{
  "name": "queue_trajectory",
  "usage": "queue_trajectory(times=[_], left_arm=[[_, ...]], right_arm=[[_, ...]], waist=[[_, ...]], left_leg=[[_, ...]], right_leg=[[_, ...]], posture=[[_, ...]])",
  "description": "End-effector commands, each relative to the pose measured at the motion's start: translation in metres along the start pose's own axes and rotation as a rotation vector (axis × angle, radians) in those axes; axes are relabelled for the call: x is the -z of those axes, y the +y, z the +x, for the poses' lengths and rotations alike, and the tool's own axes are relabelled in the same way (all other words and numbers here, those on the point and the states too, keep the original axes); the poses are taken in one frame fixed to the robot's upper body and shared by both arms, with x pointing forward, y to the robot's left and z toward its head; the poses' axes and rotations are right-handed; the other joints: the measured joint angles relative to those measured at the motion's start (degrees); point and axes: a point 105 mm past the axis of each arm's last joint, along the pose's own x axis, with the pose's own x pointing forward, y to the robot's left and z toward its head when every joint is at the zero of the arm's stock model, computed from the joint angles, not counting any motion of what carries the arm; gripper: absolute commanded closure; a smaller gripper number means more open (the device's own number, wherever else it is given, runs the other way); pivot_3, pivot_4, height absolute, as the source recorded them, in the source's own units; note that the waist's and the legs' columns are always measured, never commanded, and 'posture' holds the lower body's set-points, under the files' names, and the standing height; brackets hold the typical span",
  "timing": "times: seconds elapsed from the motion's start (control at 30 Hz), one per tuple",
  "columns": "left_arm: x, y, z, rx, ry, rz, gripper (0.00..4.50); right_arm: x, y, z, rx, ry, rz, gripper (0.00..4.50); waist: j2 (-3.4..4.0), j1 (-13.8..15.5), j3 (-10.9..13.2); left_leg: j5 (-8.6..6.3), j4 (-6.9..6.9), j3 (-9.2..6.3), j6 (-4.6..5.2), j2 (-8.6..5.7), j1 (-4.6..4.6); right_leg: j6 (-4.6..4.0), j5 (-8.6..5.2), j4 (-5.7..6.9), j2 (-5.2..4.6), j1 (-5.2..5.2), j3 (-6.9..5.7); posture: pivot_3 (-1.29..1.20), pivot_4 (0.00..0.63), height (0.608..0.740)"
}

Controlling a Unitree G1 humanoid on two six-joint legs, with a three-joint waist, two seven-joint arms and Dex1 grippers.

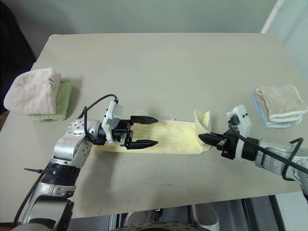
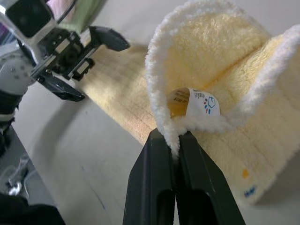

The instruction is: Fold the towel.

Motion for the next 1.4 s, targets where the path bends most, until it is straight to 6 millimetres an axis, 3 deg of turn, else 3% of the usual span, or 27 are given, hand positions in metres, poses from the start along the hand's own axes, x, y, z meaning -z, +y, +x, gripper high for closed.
queue_trajectory(times=[0.03,0.3,0.7,0.83,1.03,1.17,1.33,1.4], left_arm=[[-0.008,0.001,0.000,-0.007,-0.024,0.039,0.00],[-0.008,0.001,-0.001,-0.014,-0.022,0.044,0.00],[-0.008,0.001,-0.002,-0.022,-0.020,0.045,0.00],[-0.011,0.005,-0.003,-0.035,-0.024,0.058,0.00],[-0.016,0.011,-0.006,-0.049,-0.033,0.069,0.00],[-0.037,0.020,-0.005,-0.088,-0.146,0.064,0.00],[-0.063,0.024,0.005,-0.079,-0.289,0.042,0.00],[-0.063,0.021,0.008,-0.038,-0.293,0.026,0.38]], right_arm=[[-0.005,0.005,0.016,-0.036,0.017,-0.070,4.46],[0.007,0.010,0.051,-0.085,0.104,-0.121,4.46],[0.014,0.011,0.068,-0.095,0.108,-0.105,4.46],[0.016,0.024,0.067,-0.158,0.107,-0.113,3.60],[0.015,0.039,0.062,-0.237,0.085,-0.135,1.49],[-0.003,0.043,0.050,-0.276,-0.039,-0.109,0.14],[-0.040,0.031,0.026,-0.219,-0.307,-0.124,0.05],[-0.048,0.021,0.023,-0.159,-0.376,-0.133,0.47]], waist=[[0.00,-0.08,0.00],[0.00,-0.11,0.00],[0.00,-0.07,0.00],[0.00,-0.06,0.00],[0.00,-0.08,0.00],[0.00,0.02,0.00],[-0.01,0.24,-0.01],[-0.01,0.14,-0.01]], left_leg=[[0.00,0.02,0.00,0.00,0.00,0.03],[0.04,0.01,0.01,0.03,0.04,0.05],[0.07,0.01,0.01,-0.01,0.04,0.05],[0.08,0.01,0.01,-0.03,0.04,0.05],[0.10,0.01,0.01,-0.07,0.04,0.04],[0.14,0.01,0.01,-0.08,0.04,0.04],[0.21,0.03,0.04,-0.06,0.03,0.03],[0.21,0.03,0.04,-0.07,0.03,0.11]], right_leg=[[0.01,0.01,0.01,0.00,0.01,0.01],[-0.01,0.06,0.03,0.00,0.00,-0.04],[-0.13,0.04,0.06,-0.01,-0.02,-0.08],[-0.17,0.02,0.06,-0.01,-0.02,-0.08],[-0.30,-0.06,0.06,-0.01,-0.02,-0.08],[-0.41,-0.10,0.05,-0.01,0.00,-0.08],[-0.49,-0.12,0.01,-0.03,0.07,-0.07],[-0.48,-0.09,0.03,-0.03,0.12,-0.06]], posture=[[0.00,0.150,0.740],[0.00,0.150,0.740],[0.00,0.150,0.740],[0.00,0.150,0.740],[0.00,0.150,0.740],[0.00,0.150,0.740],[0.00,0.150,0.740],[0.00,0.150,0.740]])
